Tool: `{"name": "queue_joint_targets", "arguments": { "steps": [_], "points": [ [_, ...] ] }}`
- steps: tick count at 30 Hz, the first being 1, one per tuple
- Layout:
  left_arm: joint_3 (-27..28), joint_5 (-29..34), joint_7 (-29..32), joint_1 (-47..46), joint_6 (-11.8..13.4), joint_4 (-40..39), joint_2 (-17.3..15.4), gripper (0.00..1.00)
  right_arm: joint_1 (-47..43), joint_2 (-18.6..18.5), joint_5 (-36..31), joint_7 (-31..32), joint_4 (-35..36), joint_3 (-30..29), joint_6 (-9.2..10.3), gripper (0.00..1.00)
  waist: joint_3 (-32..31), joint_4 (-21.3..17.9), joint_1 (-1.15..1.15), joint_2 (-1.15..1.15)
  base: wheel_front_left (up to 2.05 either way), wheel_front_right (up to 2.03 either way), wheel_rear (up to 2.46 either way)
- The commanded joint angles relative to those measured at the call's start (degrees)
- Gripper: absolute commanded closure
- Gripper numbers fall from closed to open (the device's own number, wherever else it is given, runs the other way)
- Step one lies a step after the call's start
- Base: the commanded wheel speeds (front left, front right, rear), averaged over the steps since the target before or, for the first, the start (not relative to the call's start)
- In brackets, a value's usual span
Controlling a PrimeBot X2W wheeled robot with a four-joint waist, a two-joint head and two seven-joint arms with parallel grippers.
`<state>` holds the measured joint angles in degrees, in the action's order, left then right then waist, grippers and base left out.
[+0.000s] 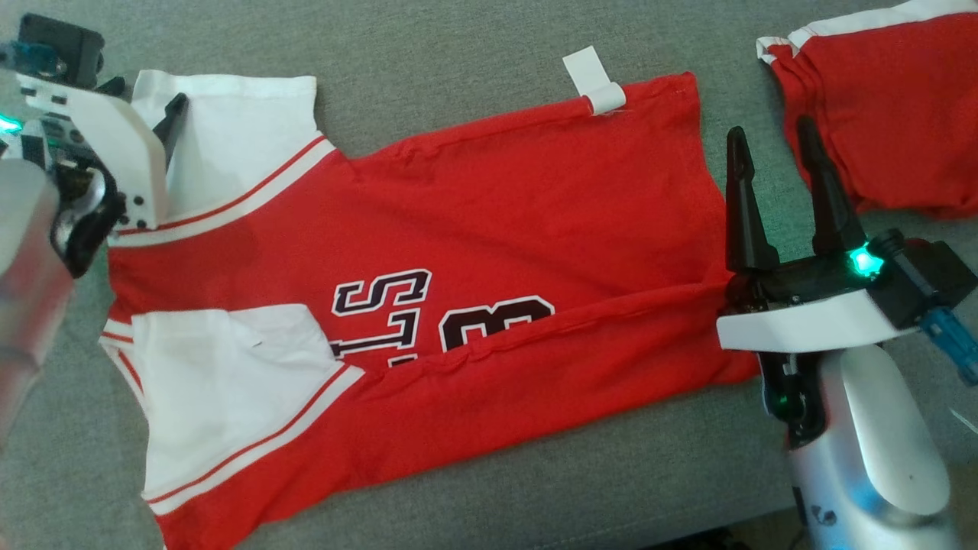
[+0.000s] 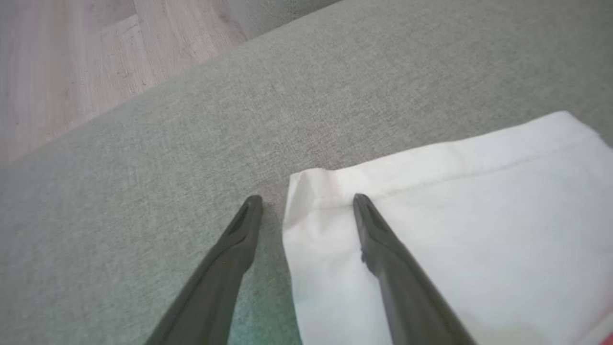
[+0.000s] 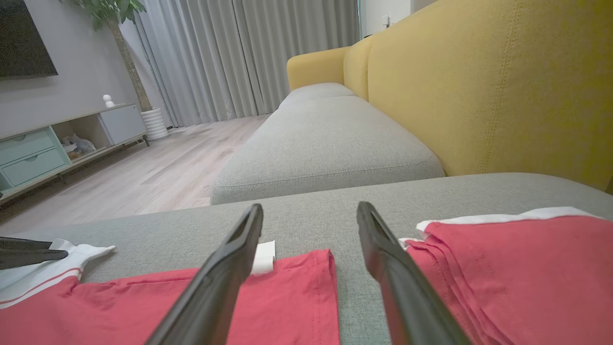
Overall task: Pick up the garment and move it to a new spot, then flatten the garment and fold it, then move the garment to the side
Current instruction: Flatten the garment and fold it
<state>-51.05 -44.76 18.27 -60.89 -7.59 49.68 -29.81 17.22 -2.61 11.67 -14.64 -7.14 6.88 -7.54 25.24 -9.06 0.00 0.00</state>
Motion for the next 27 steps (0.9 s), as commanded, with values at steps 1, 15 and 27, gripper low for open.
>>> {"name": "queue_joint_targets", "arguments": {
  "steps": [1, 15, 27],
  "points": [
    [0.66, -0.59, 0.93, -1.93, 0.10, -0.49, -2.86, 0.00, 0.77, -0.27, -0.03, -0.35, 2.12, 1.19, 0.05, 0.00, 0.05, -0.04, 0.00, 0.00, 0.00, 0.00, 0.00],
    [-5.46, -10.31, 3.78, -2.74, 0.10, -5.80, -4.34, 1.00, 0.82, -0.27, -2.76, -0.36, 1.82, 0.16, 0.05, 0.00, -0.75, 1.62, 0.00, 0.00, 0.00, 0.00, 0.00],
    [-9.93, -2.89, -18.29, -4.86, 0.14, -9.65, -0.24, 1.00, 8.93, -7.17, -6.23, 12.40, -8.16, 0.10, 0.05, 0.00, -6.93, 11.11, 0.00, 0.00, 0.00, 0.00, 0.00]
  ]
}}
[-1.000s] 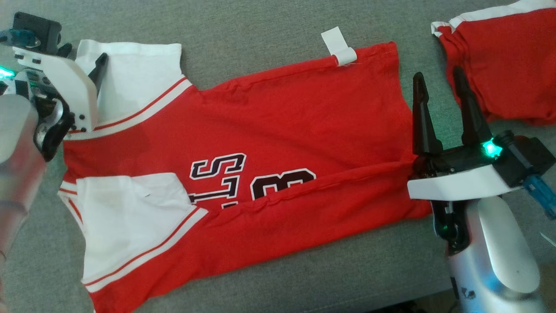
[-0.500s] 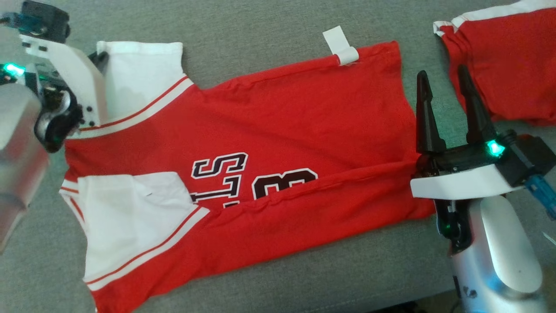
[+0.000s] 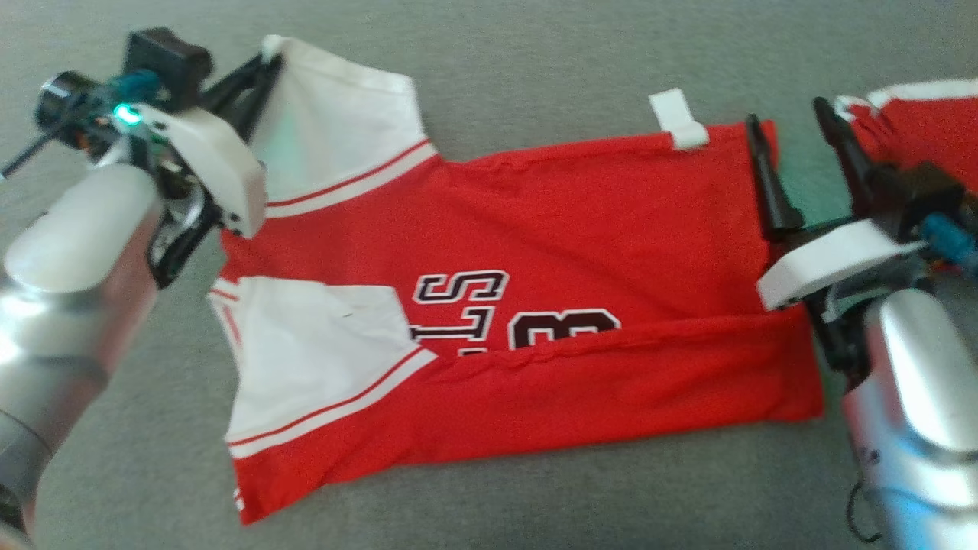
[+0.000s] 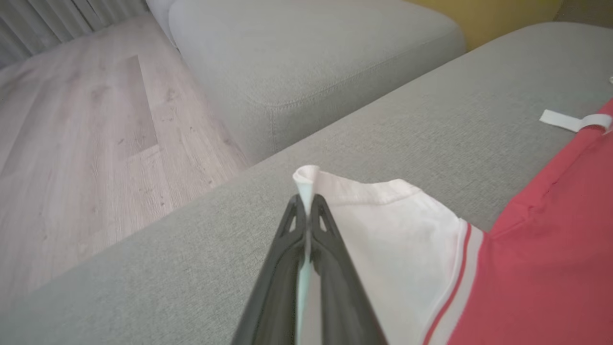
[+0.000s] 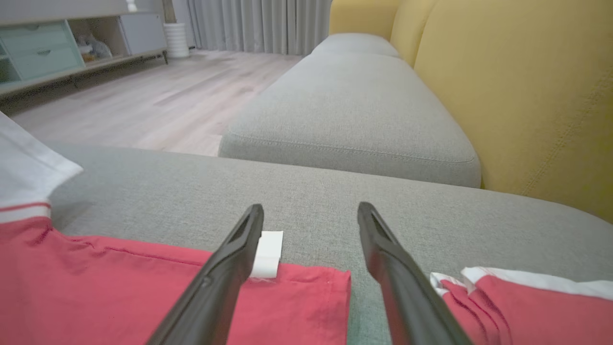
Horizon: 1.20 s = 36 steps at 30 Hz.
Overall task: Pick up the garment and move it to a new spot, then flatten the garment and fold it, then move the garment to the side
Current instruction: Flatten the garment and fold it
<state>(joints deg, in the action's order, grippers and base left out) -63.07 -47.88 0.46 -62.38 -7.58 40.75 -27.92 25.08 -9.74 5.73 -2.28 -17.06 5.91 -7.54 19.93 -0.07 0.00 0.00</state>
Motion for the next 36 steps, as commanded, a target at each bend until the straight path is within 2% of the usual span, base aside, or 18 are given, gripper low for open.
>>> {"name": "queue_joint_targets", "arguments": {
  "steps": [1, 7, 11, 17, 28, 29, 30, 31, 36],
  "points": [
    [1.82, 0.83, -1.48, -3.22, 0.30, -1.53, -1.93, 1.00, 1.98, -0.83, 0.07, 1.56, 0.35, 0.67, 0.05, 0.00, -1.98, 2.91, 0.00, 0.00, 0.00, 0.00, 0.00],
    [-0.41, 3.78, -4.44, -0.89, 2.08, -8.51, -1.32, 1.00, 6.15, -7.31, 0.44, 8.19, -10.44, -0.08, 0.05, 0.00, -3.25, 7.17, 0.00, 0.00, 0.00, 0.00, 0.00],
    [-0.72, 2.97, -4.69, 1.45, 3.04, -13.42, -0.82, 1.00, 8.09, -10.40, 2.10, 11.21, -17.11, 1.00, 0.05, 0.00, -3.45, 8.73, 0.00, 0.00, 0.00, 0.00, 0.00],
    [-1.02, 2.79, -4.27, 2.89, 4.74, -18.22, -1.22, 1.00, 10.39, -11.83, 5.10, 12.60, -23.28, 3.25, 0.05, 0.00, -3.14, 9.62, 0.00, 0.00, 0.00, 0.00, 0.00],
    [-1.36, 2.67, -2.51, 2.85, 5.86, -21.44, -2.58, 1.00, 13.07, -12.78, 7.12, 12.36, -30.09, 8.73, 0.05, 0.00, -2.25, 9.39, 0.00, 0.00, 0.00, 0.00, 0.00],
    [-1.39, 2.65, -2.40, 2.85, 5.93, -21.53, -2.70, 1.00, 13.28, -12.71, 7.58, 12.44, -30.63, 9.31, 0.05, 0.06, -2.26, 9.32, 0.00, 0.00, 0.00, 0.00, 0.00],
    [-1.42, 2.63, -2.28, 2.86, 6.00, -21.58, -2.81, 1.00, 13.48, -12.65, 7.99, 12.44, -31.07, 9.97, 0.05, 0.81, -2.29, 9.25, 0.00, 0.00, 0.00, 0.00, 0.00],
    [-1.44, 2.59, -2.14, 2.88, 6.10, -21.54, -2.94, 1.00, 13.62, -12.55, 8.48, 12.44, -31.40, 10.72, 0.05, 1.00, -2.36, 9.17, 0.00, 0.00, 0.00, 0.00, 0.00],
    [-1.27, 2.61, -1.75, 3.07, 7.16, -20.32, -4.10, 1.00, 14.88, -12.65, 11.60, 10.76, -31.73, 13.31, 0.05, 1.00, -2.97, 8.40, 0.00, 0.00, 0.00, 0.00, 0.00]
  ]
}}
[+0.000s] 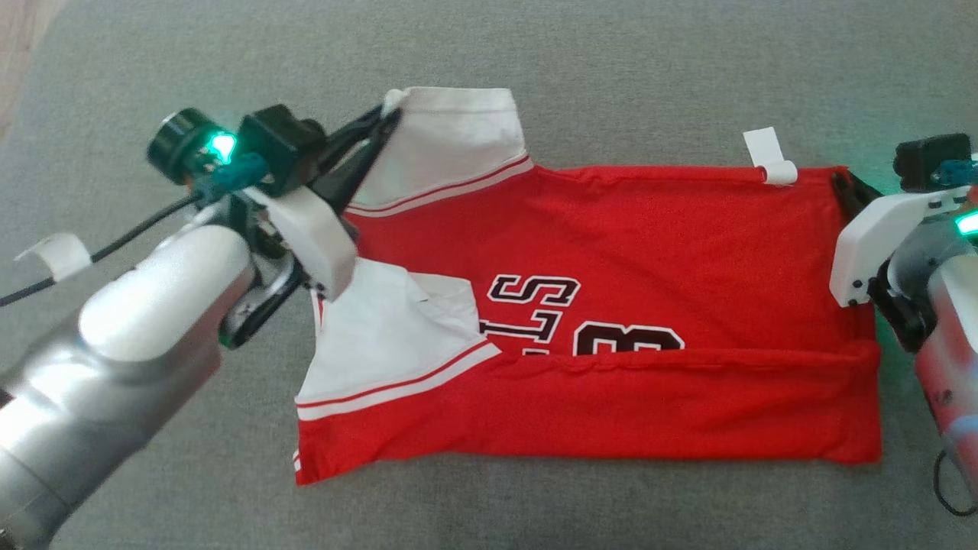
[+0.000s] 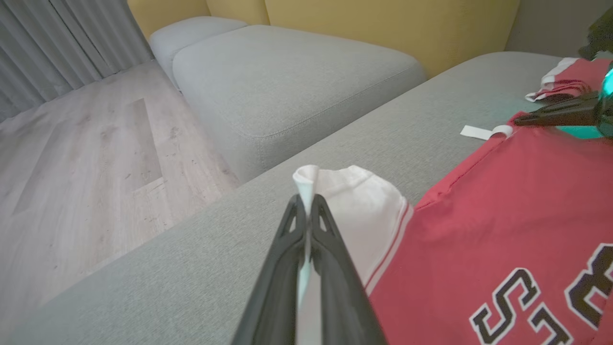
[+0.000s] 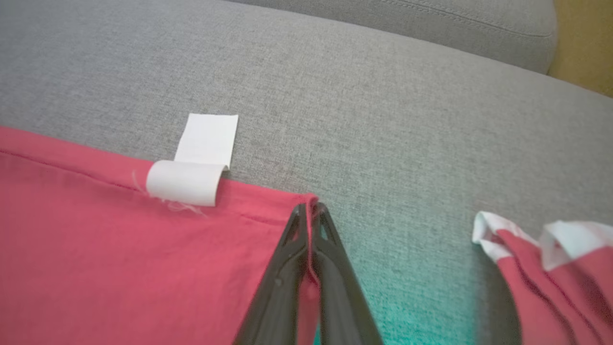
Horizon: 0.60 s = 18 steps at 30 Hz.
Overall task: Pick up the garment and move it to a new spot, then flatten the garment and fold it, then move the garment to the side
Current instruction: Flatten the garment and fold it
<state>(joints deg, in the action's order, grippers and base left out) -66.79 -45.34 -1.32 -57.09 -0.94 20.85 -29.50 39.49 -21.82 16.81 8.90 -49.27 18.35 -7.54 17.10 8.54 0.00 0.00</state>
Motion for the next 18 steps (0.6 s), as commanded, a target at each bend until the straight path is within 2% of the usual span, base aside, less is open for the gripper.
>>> {"name": "queue_joint_targets", "arguments": {
  "steps": [1, 5, 10, 18],
  "points": [
    [2.54, 0.08, 0.05, -2.28, 0.70, -0.03, -2.83, 1.00, 0.92, -0.62, 1.33, -0.85, 0.61, 1.07, 0.05, 1.00, -0.21, -0.40, 0.00, 0.00, 0.00, 0.00, 0.00],
    [3.07, 0.61, -0.25, -3.37, 1.43, 1.97, -3.63, 1.00, 3.24, -1.04, 4.36, -2.76, 1.64, 1.38, 0.05, 1.00, 0.05, -1.03, 0.00, 0.00, 0.00, 0.00, 0.00],
    [2.74, 3.21, -1.02, -7.07, 1.21, 6.95, -3.51, 1.00, 7.46, -0.89, 7.70, -4.44, 3.37, 1.27, 0.05, 1.00, 1.73, -1.98, 0.00, 0.00, 0.00, 0.00, 0.00],
    [2.24, 9.18, -7.29, -15.69, 1.23, 18.55, 0.10, 1.00, 13.33, 0.53, 12.63, -7.25, 4.37, 2.10, 0.05, 1.00, 4.03, -3.23, 0.00, 0.00, 0.00, 0.00, 0.00]
  ]
}}
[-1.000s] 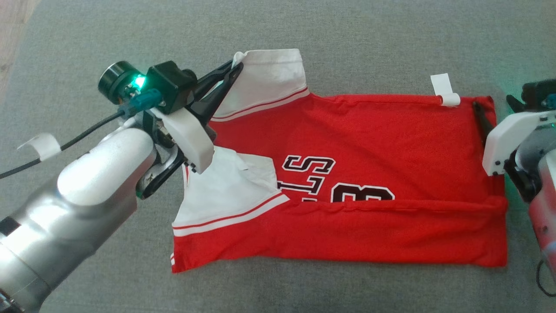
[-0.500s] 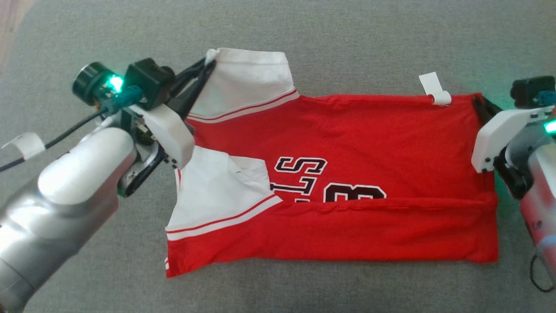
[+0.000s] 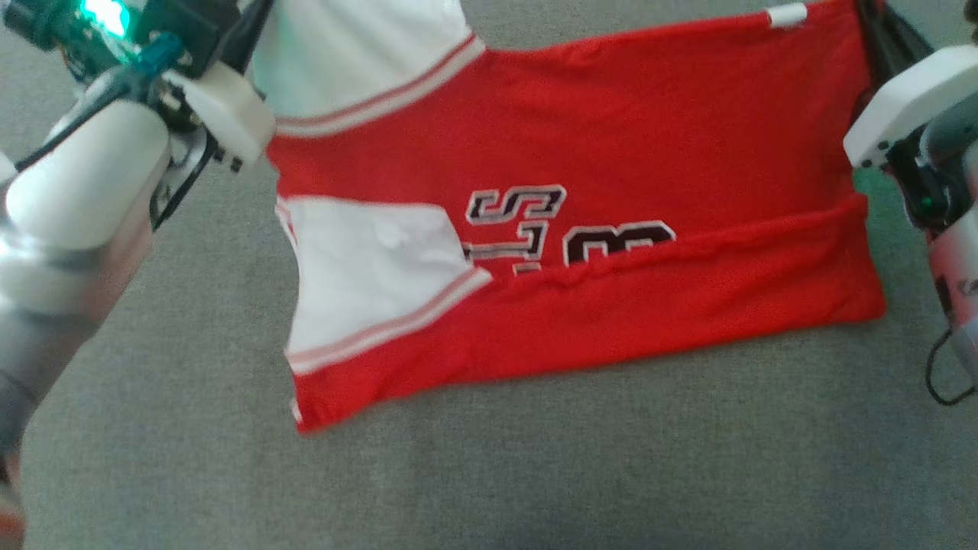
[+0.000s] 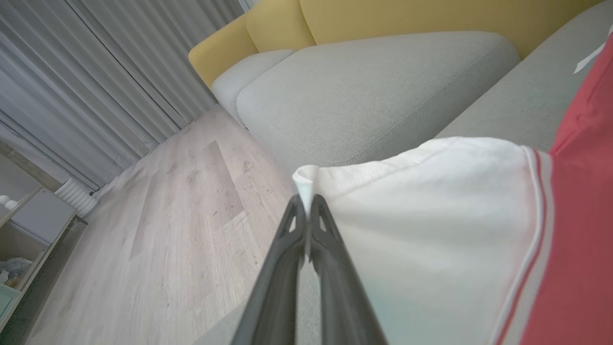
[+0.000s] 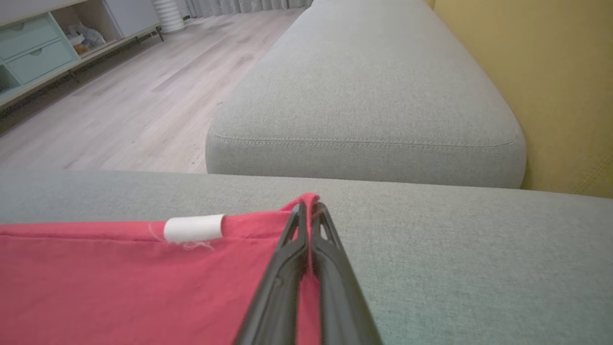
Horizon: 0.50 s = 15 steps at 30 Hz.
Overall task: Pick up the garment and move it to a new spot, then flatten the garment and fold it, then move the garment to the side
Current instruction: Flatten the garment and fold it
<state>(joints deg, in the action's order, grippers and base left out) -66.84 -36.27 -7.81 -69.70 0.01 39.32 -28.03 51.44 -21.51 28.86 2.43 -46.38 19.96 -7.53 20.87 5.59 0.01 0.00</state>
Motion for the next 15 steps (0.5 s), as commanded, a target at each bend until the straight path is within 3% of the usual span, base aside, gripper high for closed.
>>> {"name": "queue_joint_targets", "arguments": {
  "steps": [1, 7, 15],
  "points": [
    [2.43, 0.31, -1.77, -3.84, 0.23, 1.43, -0.70, 1.00, 1.89, 0.39, 0.76, -1.28, 1.19, 0.65, 0.04, 1.00, 0.37, -0.42, -0.01, 0.00, 0.00, 0.00, 0.00],
    [2.22, 2.04, -5.44, -6.72, -0.55, 8.07, 2.12, 1.00, 3.60, 1.20, 2.12, -4.77, -1.10, 1.28, 0.04, 1.00, 0.27, -0.73, -0.01, 0.00, 0.00, 0.00, 0.00],
    [2.43, 1.74, -6.90, -4.39, -2.51, 10.48, 3.41, 1.00, 1.38, 0.18, 5.61, -6.74, -2.67, 3.43, 0.04, 1.00, -1.88, -0.01, -0.01, 0.00, 0.00, 0.00, 0.00]
  ]
}}
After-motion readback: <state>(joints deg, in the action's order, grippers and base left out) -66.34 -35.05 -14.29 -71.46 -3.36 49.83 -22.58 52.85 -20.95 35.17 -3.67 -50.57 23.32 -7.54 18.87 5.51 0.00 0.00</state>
